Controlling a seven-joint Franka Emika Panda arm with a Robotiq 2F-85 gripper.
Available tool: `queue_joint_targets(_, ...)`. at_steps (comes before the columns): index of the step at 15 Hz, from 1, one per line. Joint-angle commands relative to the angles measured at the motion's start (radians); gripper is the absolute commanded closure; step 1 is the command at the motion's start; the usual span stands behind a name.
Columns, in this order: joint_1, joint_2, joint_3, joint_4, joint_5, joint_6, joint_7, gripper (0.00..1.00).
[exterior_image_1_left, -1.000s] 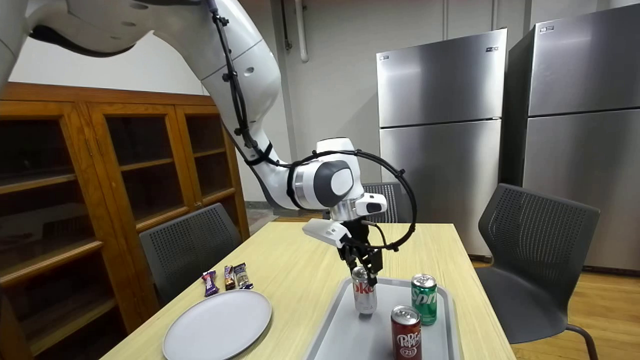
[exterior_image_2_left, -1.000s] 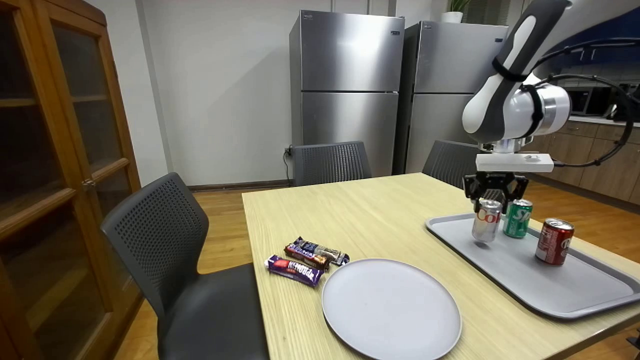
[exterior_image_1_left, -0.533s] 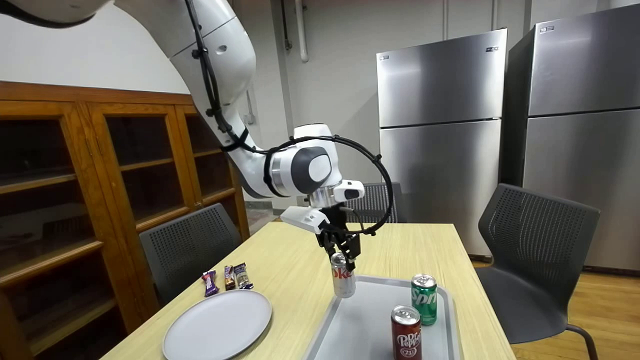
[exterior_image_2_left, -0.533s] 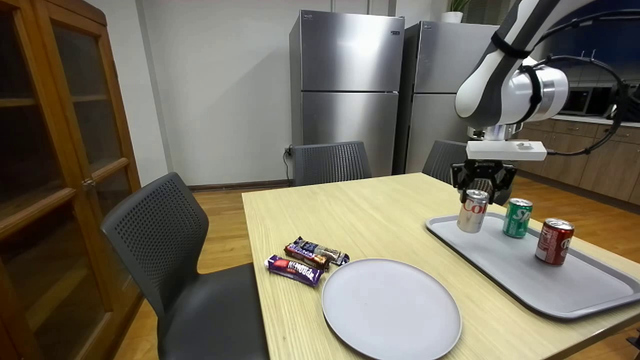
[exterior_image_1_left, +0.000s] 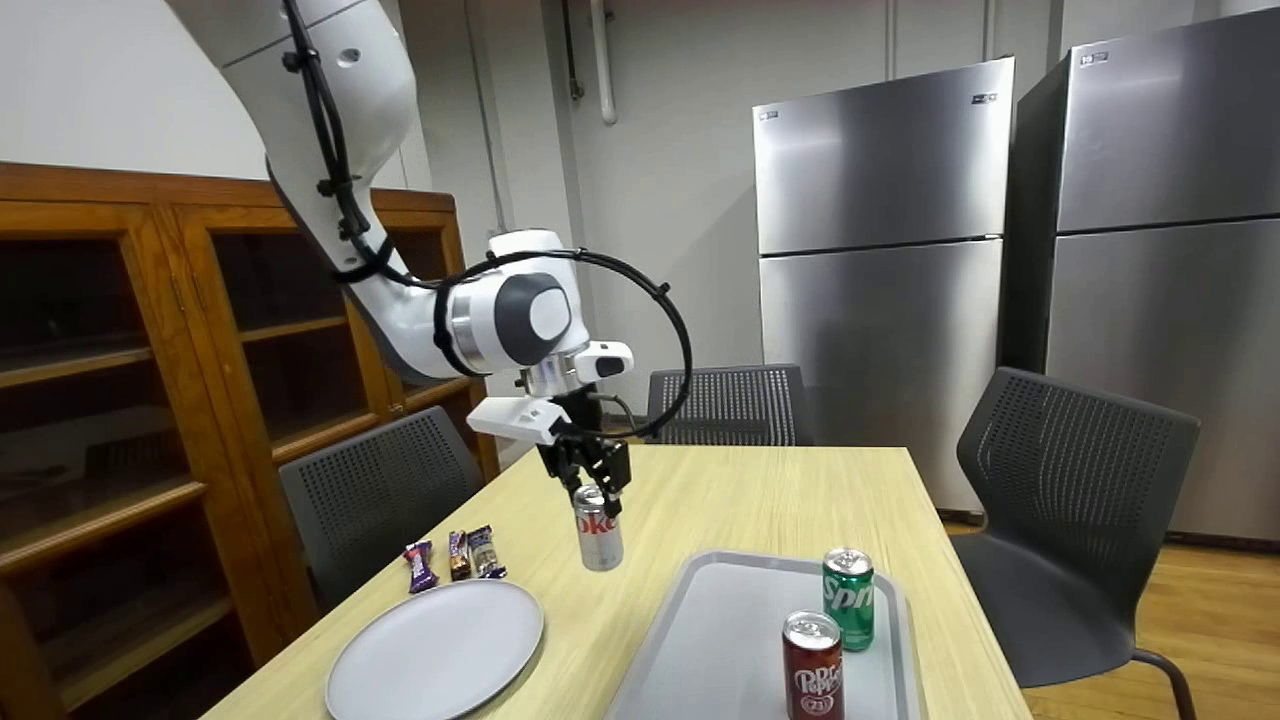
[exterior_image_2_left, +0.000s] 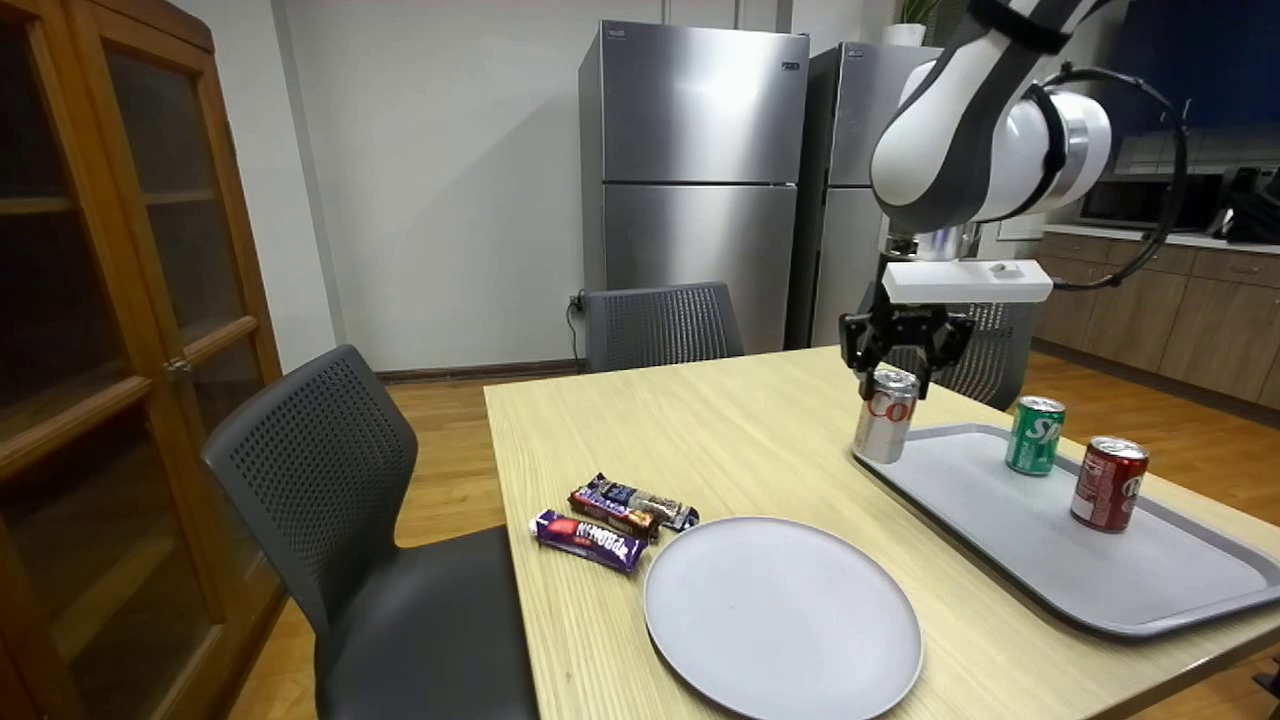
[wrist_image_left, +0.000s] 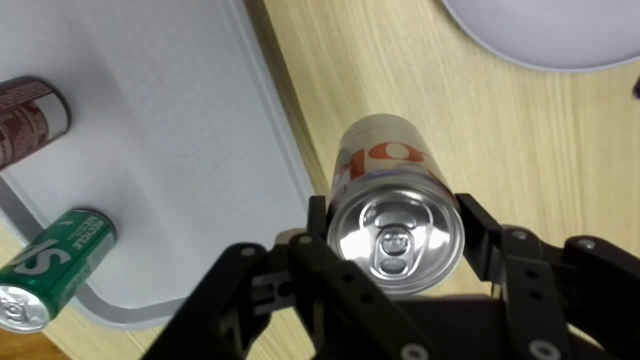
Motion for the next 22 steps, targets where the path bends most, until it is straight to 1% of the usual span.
queue_joint_targets(1,0.054,-0.089,0.048,-0.068,-0.068,-0.013,0.083,0.61)
queue_joint_targets(8,0.140,-0.075,0.178,-0.060,-0.063,-0.035,0.133,0.61)
queue_joint_targets(12,0.175,-0.051,0.229,-0.047,-0.059,-0.043,0.136,0.61)
queue_joint_targets(17,0.205,-0.006,0.259,-0.029,-0.056,-0.045,0.131,0.61)
queue_joint_targets(22,0.229,0.045,0.258,-0.003,-0.062,-0.043,0.131,0.61)
